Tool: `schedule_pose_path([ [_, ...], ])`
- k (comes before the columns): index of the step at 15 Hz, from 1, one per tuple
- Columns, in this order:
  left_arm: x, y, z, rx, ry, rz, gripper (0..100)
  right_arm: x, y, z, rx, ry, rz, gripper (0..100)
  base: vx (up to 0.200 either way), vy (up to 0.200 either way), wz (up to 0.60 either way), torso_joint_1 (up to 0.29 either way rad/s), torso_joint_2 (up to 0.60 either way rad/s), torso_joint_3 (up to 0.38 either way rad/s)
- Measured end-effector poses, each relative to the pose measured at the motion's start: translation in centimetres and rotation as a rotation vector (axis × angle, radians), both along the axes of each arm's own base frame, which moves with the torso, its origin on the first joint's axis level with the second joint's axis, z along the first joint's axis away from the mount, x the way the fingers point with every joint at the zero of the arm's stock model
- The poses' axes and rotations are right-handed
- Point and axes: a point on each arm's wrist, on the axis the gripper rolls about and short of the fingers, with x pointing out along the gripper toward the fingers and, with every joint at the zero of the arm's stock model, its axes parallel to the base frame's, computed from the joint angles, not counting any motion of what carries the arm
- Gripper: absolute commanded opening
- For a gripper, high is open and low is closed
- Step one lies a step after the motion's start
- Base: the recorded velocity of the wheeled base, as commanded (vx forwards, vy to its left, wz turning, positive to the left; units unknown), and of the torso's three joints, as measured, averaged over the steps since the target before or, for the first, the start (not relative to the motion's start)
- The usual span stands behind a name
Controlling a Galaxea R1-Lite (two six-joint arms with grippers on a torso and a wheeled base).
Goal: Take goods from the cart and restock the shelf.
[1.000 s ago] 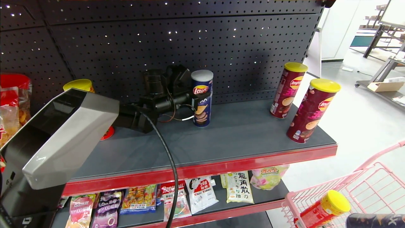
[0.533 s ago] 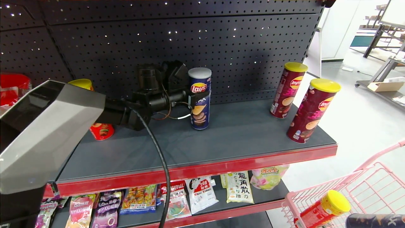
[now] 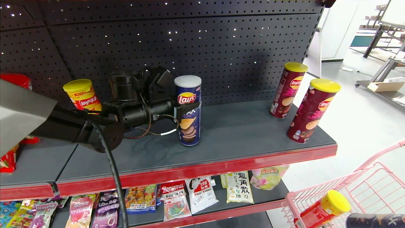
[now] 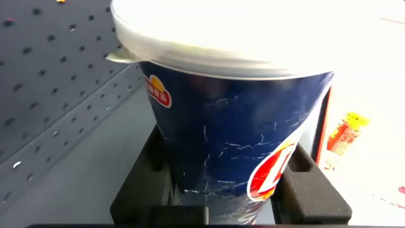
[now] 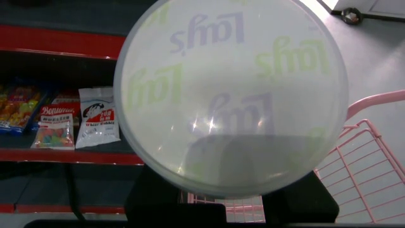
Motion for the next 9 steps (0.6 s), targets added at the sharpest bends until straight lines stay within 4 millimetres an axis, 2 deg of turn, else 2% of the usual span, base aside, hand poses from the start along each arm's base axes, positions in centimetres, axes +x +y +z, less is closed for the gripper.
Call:
schedule_pose_path([
  [3, -1.6, 0.3, 0.2, -0.070, -0.050, 0.017, 0, 0.0, 0.0, 0.0, -0.001, 0.000, 0.000, 0, 0.000, 0.000, 0.00, 0.000, 0.00, 0.000],
  [9, -2.9, -0.8, -1.6, -0.052, 0.013, -0.006, 0, 0.0, 0.0, 0.0, 0.000, -0.001, 0.000, 0, 0.000, 0.000, 0.00, 0.000, 0.00, 0.000],
])
